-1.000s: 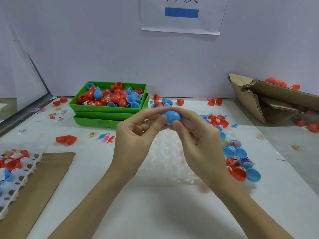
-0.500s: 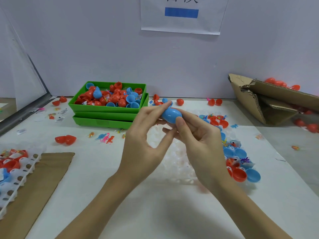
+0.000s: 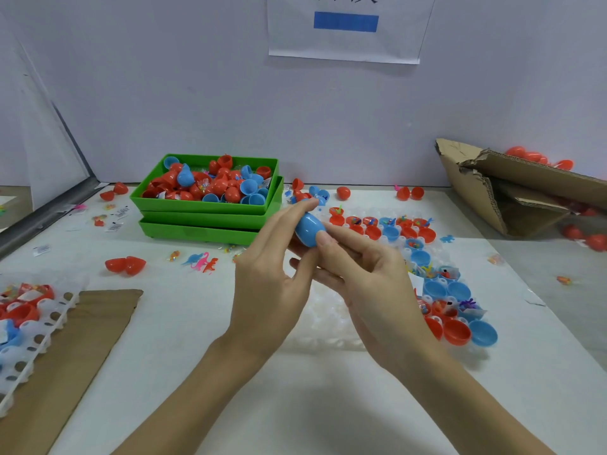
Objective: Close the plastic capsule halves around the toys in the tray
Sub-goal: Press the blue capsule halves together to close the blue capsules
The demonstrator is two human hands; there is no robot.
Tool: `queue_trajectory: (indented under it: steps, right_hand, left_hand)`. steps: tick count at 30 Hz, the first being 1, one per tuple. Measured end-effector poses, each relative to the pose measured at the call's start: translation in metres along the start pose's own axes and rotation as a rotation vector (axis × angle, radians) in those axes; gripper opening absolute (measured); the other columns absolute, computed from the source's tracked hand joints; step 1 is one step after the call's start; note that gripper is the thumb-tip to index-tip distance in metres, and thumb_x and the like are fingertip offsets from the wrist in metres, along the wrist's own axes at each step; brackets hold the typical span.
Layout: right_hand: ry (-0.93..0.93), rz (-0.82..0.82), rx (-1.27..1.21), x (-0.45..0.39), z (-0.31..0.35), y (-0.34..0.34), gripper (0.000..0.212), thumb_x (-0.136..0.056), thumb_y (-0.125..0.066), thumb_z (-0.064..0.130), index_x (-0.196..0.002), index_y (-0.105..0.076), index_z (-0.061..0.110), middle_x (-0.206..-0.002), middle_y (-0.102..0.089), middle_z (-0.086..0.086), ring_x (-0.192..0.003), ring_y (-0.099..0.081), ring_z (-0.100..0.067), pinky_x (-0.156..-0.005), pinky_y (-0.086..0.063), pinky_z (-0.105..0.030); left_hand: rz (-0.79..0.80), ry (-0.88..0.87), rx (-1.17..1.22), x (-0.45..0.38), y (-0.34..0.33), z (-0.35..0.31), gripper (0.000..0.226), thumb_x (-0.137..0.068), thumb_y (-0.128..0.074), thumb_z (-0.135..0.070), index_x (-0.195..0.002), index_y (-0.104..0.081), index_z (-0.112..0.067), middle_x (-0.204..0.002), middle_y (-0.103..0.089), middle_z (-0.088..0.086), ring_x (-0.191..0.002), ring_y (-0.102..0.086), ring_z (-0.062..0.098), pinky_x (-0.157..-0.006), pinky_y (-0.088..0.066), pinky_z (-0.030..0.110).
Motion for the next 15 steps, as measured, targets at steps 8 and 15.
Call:
queue_trajectory:
  steps: [8, 15]
  right_hand:
    - [-0.341, 0.262, -0.551, -0.006, 0.003, -0.005, 0.033, -0.094, -0.072, 0.023, -0.119, -0.074, 0.001, -0.125, -0.069, -0.019, -0.124, -0.065, -0.028, -0.1, -0.054, -0.034]
    - [-0.313, 0.292, -0.565, -0.006, -0.001, -0.007, 0.035, -0.093, -0.072, 0.028, -0.118, -0.074, 0.003, -0.12, -0.072, -0.013, -0.114, -0.07, -0.023, -0.096, -0.055, -0.029]
  left_hand:
    - [0.096, 0.123, 0.322, -0.004, 0.002, -0.001, 0.033, -0.102, -0.063, -0.025, -0.135, -0.061, -0.022, -0.142, -0.063, -0.006, -0.142, -0.05, 0.028, -0.115, -0.042, 0.051]
    - [0.138, 0.072, 0.426, -0.003, -0.001, -0.009, 0.026, -0.101, -0.06, -0.01, -0.127, -0.06, -0.01, -0.126, -0.065, 0.006, -0.127, -0.059, 0.034, -0.107, -0.049, 0.052]
Point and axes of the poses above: each hand's wrist, its own x-axis away from the middle knuckle, its own y-axis out of the back of the hand, z = x × y, the point moved 4 cm from there along -x, towards the middle knuckle
